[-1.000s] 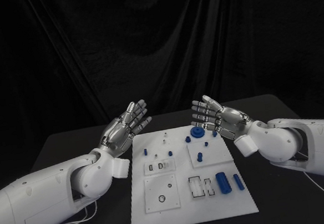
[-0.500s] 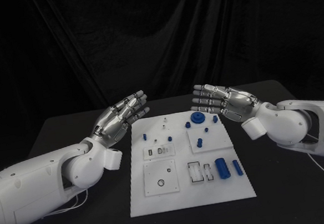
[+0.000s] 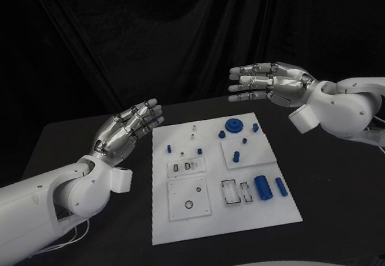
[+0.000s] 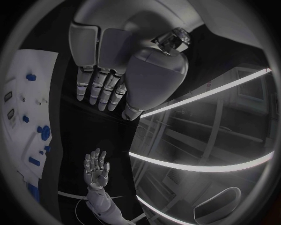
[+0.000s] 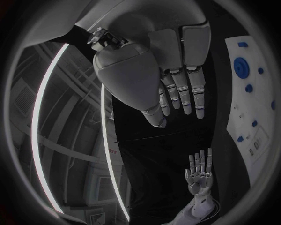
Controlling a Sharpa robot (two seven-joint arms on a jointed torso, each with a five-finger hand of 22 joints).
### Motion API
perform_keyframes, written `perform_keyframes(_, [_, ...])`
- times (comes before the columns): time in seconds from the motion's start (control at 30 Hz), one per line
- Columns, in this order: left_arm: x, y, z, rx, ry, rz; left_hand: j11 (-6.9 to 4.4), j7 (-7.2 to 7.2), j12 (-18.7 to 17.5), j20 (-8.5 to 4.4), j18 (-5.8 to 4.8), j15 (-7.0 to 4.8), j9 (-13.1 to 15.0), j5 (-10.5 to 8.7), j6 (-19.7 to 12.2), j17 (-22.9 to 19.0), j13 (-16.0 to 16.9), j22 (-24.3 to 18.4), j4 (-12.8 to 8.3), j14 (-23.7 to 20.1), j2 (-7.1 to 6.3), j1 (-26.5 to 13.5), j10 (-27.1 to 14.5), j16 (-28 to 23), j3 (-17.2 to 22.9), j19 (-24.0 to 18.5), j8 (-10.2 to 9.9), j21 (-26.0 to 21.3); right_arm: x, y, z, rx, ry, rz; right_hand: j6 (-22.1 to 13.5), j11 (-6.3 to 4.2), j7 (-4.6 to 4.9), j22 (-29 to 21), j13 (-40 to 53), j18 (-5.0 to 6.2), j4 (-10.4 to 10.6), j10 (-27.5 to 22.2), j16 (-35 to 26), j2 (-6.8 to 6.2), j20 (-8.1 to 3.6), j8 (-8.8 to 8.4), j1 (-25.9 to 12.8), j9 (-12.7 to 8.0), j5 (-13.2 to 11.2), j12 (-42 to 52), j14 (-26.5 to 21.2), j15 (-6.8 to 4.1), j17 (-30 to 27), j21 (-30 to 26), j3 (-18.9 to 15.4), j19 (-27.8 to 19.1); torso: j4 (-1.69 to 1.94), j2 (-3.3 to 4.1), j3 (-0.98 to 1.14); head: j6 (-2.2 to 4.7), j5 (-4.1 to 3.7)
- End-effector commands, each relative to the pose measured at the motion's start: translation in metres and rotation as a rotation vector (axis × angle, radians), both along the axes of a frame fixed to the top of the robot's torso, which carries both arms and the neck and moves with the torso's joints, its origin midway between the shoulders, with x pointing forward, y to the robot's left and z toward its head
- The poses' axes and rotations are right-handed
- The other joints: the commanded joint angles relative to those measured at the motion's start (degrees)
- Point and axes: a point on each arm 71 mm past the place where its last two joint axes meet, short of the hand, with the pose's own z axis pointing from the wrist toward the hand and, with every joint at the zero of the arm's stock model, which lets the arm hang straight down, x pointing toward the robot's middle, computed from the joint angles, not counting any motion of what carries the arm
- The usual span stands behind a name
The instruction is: Assemble the parts on the task board
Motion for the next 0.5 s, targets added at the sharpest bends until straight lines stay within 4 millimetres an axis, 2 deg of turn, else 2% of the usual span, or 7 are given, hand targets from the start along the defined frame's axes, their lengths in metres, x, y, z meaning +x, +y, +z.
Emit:
perform_keyframes(0.03, [-0.003,0.006,0.019,-0.123,-0.157,0.086,0.57,0.33,0.4,0.03,-0.87,0.5,0.1,0.3,0.7,0.1,0.0,0.1,0.0,0.2,-0.4,-0.4,0.0,0.7,0.7,0.6,0.3,0.5,0.006,0.002,0.0,-0.208,-0.024,0.013,1.6,0.99,0.96,0.6,0.1,0.09,-1.1,1.7,1.4,-0.27,0.23,0.44,1.0,0.0,-0.7,0.8,3.1,1.02,-0.1,1.6,0.6,2.8,0.49,2.13,-0.37,0.12,-0.68])
perform_keyframes(0.13, [-0.006,0.007,0.022,-0.137,-0.15,0.087,0.75,0.44,0.5,0.02,-1.07,0.67,0.1,0.34,1.0,0.1,0.0,0.1,0.0,0.3,-0.47,-0.5,0.1,1.0,1.0,0.6,0.4,0.5,0.01,0.005,0.004,-0.31,-0.068,0.041,2.6,2.19,1.75,1.1,0.0,-0.62,-1.3,2.8,2.8,-0.61,0.12,0.31,0.7,0.0,-1.2,1.1,6.6,1.49,-0.3,3.0,0.8,5.5,1.11,3.57,-0.65,0.8,-1.55])
perform_keyframes(0.27, [-0.009,0.008,0.024,-0.153,-0.143,0.086,0.85,0.49,0.5,0.01,-1.2,0.75,0.1,0.41,1.2,0.1,0.0,0.1,-0.1,0.2,-0.43,-0.6,0.0,1.1,1.3,0.6,0.5,0.4,0.014,0.007,0.007,-0.481,-0.168,0.056,5.6,3.33,2.31,2.5,0.0,-0.1,-1.6,6.0,4.5,-1.14,-0.85,0.17,0.5,0.0,-2.7,1.8,12.1,-0.04,-0.5,5.8,1.2,9.5,1.82,4.64,-0.82,1.44,-2.33])
perform_keyframes(0.3, [-0.009,0.009,0.025,-0.156,-0.142,0.085,0.87,0.51,0.5,0.0,-1.23,0.78,0.1,0.42,1.2,0.1,0.0,0.1,-0.1,0.2,-0.42,-0.6,0.0,1.1,1.4,0.5,0.5,0.4,0.015,0.007,0.008,-0.53,-0.199,0.055,7.2,3.61,2.38,3.3,0.0,0.4,-1.7,7.9,5.5,-1.42,-1.39,0.08,0.5,0.2,-4.5,2.2,15.1,-1.14,-0.3,7.4,1.4,11.6,2.01,4.97,-0.88,1.73,-2.52])
perform_keyframes(0.4, [-0.011,0.01,0.027,-0.167,-0.141,0.083,0.94,0.54,0.6,0.0,-1.31,0.84,0.1,0.46,1.3,0.1,0.0,0.0,-0.1,0.2,-0.42,-0.6,0.0,1.2,1.6,0.5,0.5,0.4,0.017,0.007,0.012,-0.693,-0.313,0.045,9.6,3.19,2.17,4.9,0.0,0.77,-1.7,10.5,6.3,-1.97,-2.45,-0.77,0.5,0.3,-7.8,1.9,19.9,-2.35,-0.2,10.1,2.0,14.2,2.19,5.41,-0.95,1.88,-2.58])
perform_keyframes(0.47, [-0.013,0.011,0.029,-0.172,-0.142,0.083,0.94,0.54,0.6,0.0,-1.31,0.84,0.1,0.46,1.3,0.1,0.0,0.0,-0.1,0.2,-0.42,-0.6,0.0,1.2,1.6,0.5,0.5,0.4,0.019,0.008,0.016,-0.813,-0.415,0.031,12.1,1.92,1.81,7.8,-0.1,0.89,-1.2,13.8,8.5,-3.32,-4.28,-1.87,-0.2,0.2,-10.4,1.1,27.5,-4.5,0.7,15.2,2.1,18.7,2.3,5.87,-1.05,1.88,-2.65])
perform_keyframes(0.5, [-0.014,0.011,0.029,-0.174,-0.143,0.083,0.94,0.54,0.6,0.0,-1.31,0.84,0.1,0.46,1.3,0.1,0.0,0.0,-0.1,0.2,-0.42,-0.6,0.0,1.2,1.6,0.5,0.5,0.4,0.02,0.009,0.018,-0.877,-0.477,0.02,12.8,1.27,1.59,9.3,0.0,0.65,-0.9,15.5,11.2,-3.9,-5.56,-2.22,-0.7,0.2,-11.9,1.1,32.4,-5.74,1.9,18.2,1.9,21.9,2.49,6.51,-1.21,2.32,-2.92])
